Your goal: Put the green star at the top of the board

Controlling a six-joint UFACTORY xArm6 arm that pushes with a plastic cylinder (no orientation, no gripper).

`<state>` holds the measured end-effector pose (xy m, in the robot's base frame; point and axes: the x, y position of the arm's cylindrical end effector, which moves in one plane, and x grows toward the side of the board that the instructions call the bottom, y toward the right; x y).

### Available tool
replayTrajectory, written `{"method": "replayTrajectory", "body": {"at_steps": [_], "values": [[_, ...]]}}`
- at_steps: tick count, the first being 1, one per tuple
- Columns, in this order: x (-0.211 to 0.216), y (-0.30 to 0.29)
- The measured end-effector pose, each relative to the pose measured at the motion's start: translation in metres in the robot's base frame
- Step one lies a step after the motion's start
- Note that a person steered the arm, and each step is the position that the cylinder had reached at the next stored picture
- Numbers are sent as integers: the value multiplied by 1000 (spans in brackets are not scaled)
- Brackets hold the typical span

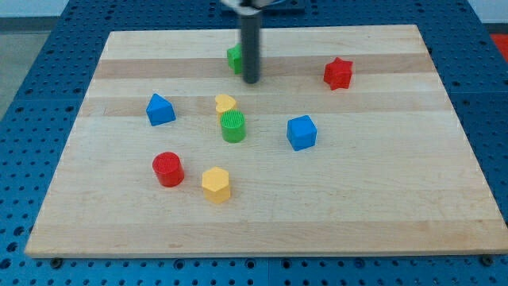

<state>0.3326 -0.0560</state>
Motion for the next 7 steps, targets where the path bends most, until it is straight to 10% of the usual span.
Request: {"method": "replayTrajectory", "body": {"at_steps": [1, 3, 7], "values": [[-10, -50], [-27, 42], [-33, -50]]}}
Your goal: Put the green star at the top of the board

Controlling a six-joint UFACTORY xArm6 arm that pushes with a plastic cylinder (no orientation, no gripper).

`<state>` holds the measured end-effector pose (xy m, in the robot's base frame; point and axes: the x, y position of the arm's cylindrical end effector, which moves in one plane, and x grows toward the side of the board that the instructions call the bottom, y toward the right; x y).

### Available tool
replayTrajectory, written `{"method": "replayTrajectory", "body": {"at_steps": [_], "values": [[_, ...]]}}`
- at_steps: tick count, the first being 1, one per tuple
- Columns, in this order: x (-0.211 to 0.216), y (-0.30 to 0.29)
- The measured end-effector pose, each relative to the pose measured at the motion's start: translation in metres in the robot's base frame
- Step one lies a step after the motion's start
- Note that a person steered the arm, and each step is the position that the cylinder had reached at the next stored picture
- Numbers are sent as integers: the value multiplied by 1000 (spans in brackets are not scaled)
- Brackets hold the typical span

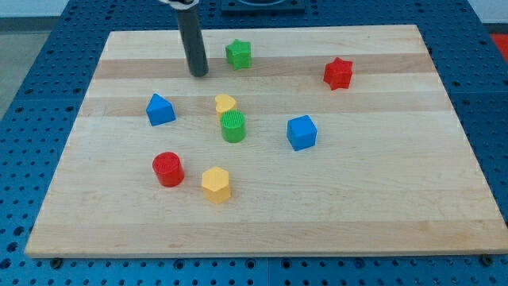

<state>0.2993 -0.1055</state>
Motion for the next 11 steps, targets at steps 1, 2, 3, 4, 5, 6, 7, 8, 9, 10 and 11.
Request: {"method": "replayTrajectory", "body": {"at_steps": [1, 2, 3, 4, 5, 6, 7, 8, 9, 10, 11], "values": [[-6, 36], [-10, 76], [-25, 83], [-24, 30], [-45, 17], [-46, 76], [-45, 141], [-46, 150], [-24, 103], [46, 71], [112, 129]]}}
